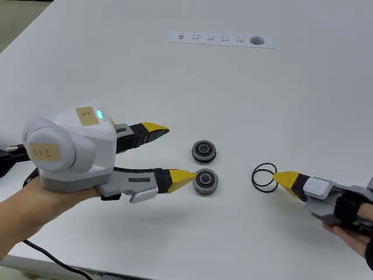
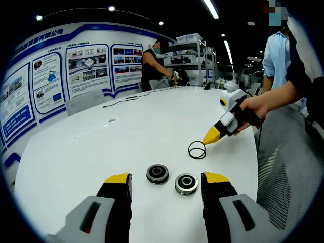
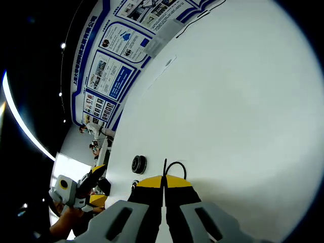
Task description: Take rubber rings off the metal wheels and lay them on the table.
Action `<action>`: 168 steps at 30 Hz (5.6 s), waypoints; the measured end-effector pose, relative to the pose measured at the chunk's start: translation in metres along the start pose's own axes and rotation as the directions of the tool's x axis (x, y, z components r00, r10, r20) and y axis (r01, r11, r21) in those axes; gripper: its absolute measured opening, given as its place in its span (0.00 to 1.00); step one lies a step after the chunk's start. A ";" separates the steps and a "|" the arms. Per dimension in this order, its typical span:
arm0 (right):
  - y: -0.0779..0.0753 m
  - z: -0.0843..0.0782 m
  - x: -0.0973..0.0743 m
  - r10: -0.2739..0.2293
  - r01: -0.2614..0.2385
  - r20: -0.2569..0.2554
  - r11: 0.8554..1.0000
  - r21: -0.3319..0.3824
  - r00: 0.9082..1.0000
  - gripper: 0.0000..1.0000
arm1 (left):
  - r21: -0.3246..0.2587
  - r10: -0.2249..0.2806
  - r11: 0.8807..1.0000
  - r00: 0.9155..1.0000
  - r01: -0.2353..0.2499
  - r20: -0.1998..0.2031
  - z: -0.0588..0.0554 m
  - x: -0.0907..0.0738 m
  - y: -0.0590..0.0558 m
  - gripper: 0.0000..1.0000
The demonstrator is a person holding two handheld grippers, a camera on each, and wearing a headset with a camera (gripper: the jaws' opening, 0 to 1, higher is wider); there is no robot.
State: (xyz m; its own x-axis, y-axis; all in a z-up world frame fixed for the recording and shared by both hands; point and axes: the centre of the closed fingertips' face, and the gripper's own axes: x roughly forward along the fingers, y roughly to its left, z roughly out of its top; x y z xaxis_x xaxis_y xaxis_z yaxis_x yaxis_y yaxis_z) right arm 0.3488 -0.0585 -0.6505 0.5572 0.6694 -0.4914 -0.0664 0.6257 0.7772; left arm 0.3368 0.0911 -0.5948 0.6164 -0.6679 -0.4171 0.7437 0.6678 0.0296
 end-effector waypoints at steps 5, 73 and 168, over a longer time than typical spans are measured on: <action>-0.009 0.000 -0.003 -0.038 0.038 0.002 0.999 0.003 0.999 0.02 | -0.004 0.005 1.000 1.000 -0.005 -0.006 -0.002 -0.002 0.001 0.59; 0.032 0.009 0.014 0.107 -0.107 -0.011 0.979 -0.171 0.994 0.22 | 0.053 -0.086 0.994 0.990 0.092 -0.116 -0.019 0.074 0.019 0.26; 0.091 -0.025 0.090 0.247 -0.289 -0.230 0.942 -0.169 0.941 0.56 | 0.093 -0.141 0.983 0.975 0.159 -0.173 -0.027 0.074 0.015 0.12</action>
State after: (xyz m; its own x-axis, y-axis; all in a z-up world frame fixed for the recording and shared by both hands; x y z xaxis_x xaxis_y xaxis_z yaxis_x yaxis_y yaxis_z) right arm 0.3724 0.0688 -0.6338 0.3172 0.8770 -0.3609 -0.3635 0.4639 0.8079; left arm 0.3866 0.0605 -0.6501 0.4509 -0.6888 -0.5677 0.8530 0.5197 0.0468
